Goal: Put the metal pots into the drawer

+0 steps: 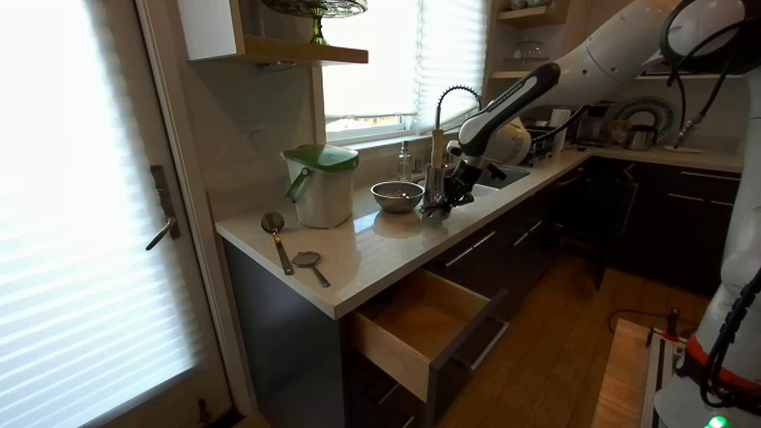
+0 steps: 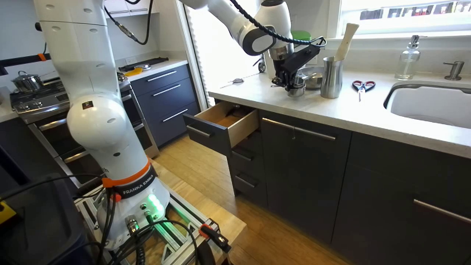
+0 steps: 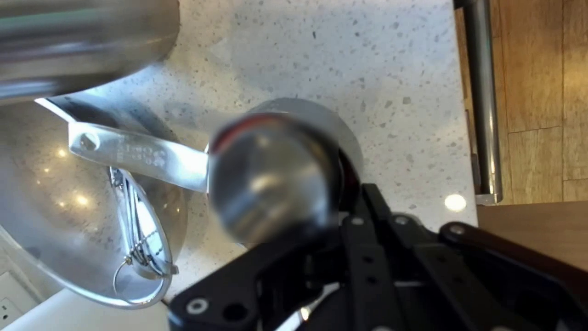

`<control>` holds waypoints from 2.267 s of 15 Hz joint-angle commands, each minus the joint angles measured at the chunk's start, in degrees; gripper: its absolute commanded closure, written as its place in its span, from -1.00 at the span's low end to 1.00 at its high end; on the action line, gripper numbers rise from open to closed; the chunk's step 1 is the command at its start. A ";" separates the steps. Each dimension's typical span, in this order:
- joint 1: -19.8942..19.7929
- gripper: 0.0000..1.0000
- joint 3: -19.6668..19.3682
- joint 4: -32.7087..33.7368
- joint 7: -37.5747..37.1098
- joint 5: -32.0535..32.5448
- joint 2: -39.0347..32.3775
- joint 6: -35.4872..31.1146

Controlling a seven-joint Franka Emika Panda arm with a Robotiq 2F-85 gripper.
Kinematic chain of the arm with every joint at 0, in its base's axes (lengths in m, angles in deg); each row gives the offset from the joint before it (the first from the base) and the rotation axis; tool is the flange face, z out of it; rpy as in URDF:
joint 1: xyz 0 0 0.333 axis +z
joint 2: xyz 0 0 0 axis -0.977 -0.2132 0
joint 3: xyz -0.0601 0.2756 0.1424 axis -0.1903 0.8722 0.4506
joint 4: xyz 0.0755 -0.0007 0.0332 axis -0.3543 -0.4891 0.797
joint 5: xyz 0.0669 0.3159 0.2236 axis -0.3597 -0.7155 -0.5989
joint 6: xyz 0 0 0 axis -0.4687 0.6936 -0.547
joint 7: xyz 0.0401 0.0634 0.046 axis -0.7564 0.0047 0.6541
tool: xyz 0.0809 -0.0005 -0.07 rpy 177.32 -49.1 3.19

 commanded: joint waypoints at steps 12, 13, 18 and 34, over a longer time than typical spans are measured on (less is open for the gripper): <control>9.67 0.98 -2.97 -26.50 4.82 7.34 29.74 0.45; 10.81 0.98 -2.77 -27.78 3.58 8.47 31.12 0.37; 15.94 0.98 -0.58 -30.72 -4.50 15.48 34.68 1.57; 18.93 0.98 -3.81 -29.42 -5.51 16.01 32.15 1.09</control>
